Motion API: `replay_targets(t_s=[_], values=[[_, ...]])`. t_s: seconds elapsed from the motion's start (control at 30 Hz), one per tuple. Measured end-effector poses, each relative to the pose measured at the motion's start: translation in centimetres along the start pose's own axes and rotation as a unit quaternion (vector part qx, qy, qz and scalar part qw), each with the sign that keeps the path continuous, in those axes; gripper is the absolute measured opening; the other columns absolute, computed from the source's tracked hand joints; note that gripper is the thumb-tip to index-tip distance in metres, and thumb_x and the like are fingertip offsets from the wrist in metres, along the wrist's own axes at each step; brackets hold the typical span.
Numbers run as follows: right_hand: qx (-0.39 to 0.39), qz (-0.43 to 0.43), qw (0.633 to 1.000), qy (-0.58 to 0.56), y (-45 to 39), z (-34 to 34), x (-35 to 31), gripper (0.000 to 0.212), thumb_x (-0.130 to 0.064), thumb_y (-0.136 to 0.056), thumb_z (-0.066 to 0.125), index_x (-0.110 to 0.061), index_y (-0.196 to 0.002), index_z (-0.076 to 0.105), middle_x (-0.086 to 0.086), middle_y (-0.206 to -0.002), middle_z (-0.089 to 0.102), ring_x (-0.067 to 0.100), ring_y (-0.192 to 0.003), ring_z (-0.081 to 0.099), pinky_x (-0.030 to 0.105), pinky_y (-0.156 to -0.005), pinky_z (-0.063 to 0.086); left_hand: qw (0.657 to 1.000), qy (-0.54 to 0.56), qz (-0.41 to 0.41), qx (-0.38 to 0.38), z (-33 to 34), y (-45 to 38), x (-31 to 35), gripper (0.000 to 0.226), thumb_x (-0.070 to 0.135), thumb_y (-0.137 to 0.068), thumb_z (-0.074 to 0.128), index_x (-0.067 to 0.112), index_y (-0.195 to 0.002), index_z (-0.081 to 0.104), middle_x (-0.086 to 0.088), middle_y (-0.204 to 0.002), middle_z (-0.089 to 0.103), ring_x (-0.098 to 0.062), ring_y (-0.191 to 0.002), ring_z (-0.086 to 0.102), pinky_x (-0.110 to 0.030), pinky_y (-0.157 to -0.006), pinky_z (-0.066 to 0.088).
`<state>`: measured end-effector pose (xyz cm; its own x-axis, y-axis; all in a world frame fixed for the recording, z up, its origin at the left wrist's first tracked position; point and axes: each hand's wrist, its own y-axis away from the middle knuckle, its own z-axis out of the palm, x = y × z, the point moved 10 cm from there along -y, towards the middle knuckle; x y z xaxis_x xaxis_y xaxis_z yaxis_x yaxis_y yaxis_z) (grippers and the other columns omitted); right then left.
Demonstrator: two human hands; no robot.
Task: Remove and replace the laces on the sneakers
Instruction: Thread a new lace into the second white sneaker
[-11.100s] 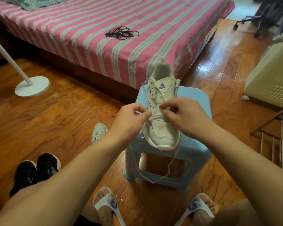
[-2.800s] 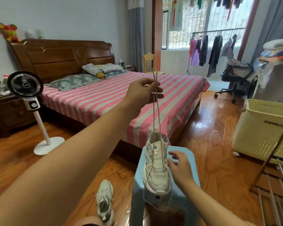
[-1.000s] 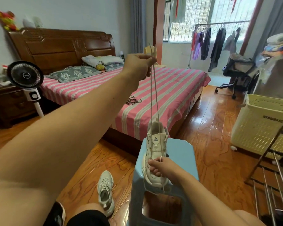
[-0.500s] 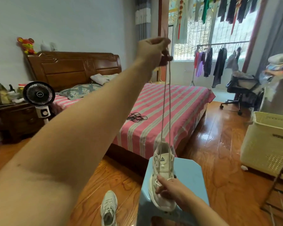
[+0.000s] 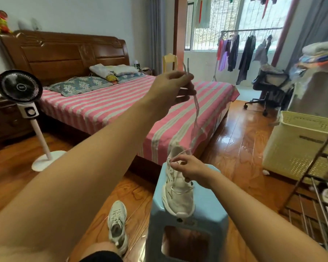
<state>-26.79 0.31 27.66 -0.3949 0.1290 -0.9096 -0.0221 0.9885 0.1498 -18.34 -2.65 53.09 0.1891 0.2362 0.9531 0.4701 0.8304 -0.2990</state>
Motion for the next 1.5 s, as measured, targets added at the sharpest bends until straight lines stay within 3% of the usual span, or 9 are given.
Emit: replay_targets(t_s=[0.27,0.47,0.57,0.63,0.8,0.9,1.03,1.23,1.5], values=[[0.212,0.042,0.976,0.010,-0.6,-5.4,4.0,0.028,-0.011,-0.082,0.072,-0.019,-0.084,0.045,0.003,-0.078,0.051,0.019,-0.065,0.046,0.038,-0.060,0.044,0.995,0.041,-0.057,0.077,-4.8,0.4,-10.1,0.008,0.014,-0.103,0.060,0.009,-0.100,0.066,-0.008,-0.082,0.070,-0.024,-0.082,0.073,-0.032,-0.072,0.056],[0.159,0.102,0.974,-0.128,-0.8,-4.2,6.5,0.059,-0.006,-0.089,0.067,-0.017,-0.139,0.040,0.009,-0.098,0.058,0.019,-0.075,0.058,0.031,-0.060,0.051,0.975,-0.072,0.008,0.209,-10.7,-6.2,-7.2,0.022,0.011,-0.104,0.054,0.012,-0.124,0.064,-0.008,-0.118,0.069,-0.028,-0.116,0.065,-0.039,-0.091,0.057],[0.174,0.076,0.982,-0.023,-1.1,-4.0,6.4,0.053,-0.015,-0.086,0.072,-0.018,-0.133,0.047,0.006,-0.110,0.058,0.021,-0.089,0.064,0.036,-0.069,0.058,0.974,-0.168,-0.105,0.110,-11.3,-8.3,-9.4,0.084,0.004,-0.101,0.056,0.032,-0.163,0.005,-0.019,-0.155,0.042,-0.034,-0.133,0.053,-0.050,-0.106,0.050],[0.201,0.030,0.974,0.100,-0.2,-4.4,5.4,0.038,-0.025,-0.084,0.076,-0.021,-0.114,0.053,-0.001,-0.104,0.056,0.015,-0.087,0.060,0.031,-0.069,0.054,0.908,-0.391,-0.147,0.023,-9.4,-6.0,-11.8,0.097,0.000,-0.099,0.053,0.032,-0.161,-0.015,-0.018,-0.128,0.058,-0.030,-0.105,0.065,-0.045,-0.089,0.058],[0.182,-0.034,0.935,0.302,0.3,-1.6,3.1,0.039,-0.052,-0.081,0.074,-0.019,-0.095,0.060,-0.003,-0.093,0.061,0.020,-0.085,0.059,0.038,-0.074,0.050,0.902,-0.394,-0.152,0.094,-8.0,6.5,-22.2,0.033,-0.001,-0.085,0.054,0.018,-0.103,0.073,0.003,-0.098,0.073,-0.019,-0.095,0.067,-0.032,-0.083,0.053],[0.171,-0.008,0.916,0.363,-1.1,-0.2,2.4,0.047,-0.061,-0.080,0.070,-0.018,-0.090,0.054,0.000,-0.085,0.062,0.025,-0.081,0.061,0.036,-0.066,0.047,0.919,-0.294,-0.239,0.110,-5.9,14.9,-29.0,0.027,0.015,-0.087,0.066,0.018,-0.114,0.065,0.001,-0.111,0.064,-0.014,-0.102,0.062,-0.030,-0.088,0.052],[0.144,-0.007,0.881,0.450,-3.3,1.2,1.4,0.047,-0.052,-0.086,0.067,-0.011,-0.106,0.053,0.006,-0.089,0.057,0.034,-0.086,0.065,0.034,-0.065,0.041,0.924,-0.323,-0.196,0.053,-1.9,16.1,-31.1,0.105,0.066,-0.060,0.062,0.025,-0.151,0.032,0.003,-0.147,0.032,-0.014,-0.138,0.033,-0.038,-0.118,0.033],[0.052,0.047,0.909,0.411,-5.1,1.3,2.0,0.030,-0.046,-0.086,0.068,-0.017,-0.087,0.069,0.006,-0.080,0.062,0.033,-0.087,0.067,0.034,-0.069,0.051,0.939,-0.298,-0.152,0.081,-2.2,14.7,-31.2,0.119,0.078,-0.056,0.065,0.023,-0.154,0.027,0.004,-0.151,0.037,-0.016,-0.140,0.039,-0.043,-0.115,0.039],[0.184,0.002,0.971,0.152,-4.4,-4.3,1.4,0.026,-0.039,-0.082,0.081,-0.018,-0.068,0.076,-0.010,-0.062,0.066,0.010,-0.068,0.060,0.033,-0.066,0.053,0.924,-0.338,-0.175,0.025,-2.0,14.8,-33.4,0.126,0.076,-0.059,0.066,0.028,-0.160,0.009,0.003,-0.164,0.020,-0.020,-0.151,0.024,-0.049,-0.120,0.032]])
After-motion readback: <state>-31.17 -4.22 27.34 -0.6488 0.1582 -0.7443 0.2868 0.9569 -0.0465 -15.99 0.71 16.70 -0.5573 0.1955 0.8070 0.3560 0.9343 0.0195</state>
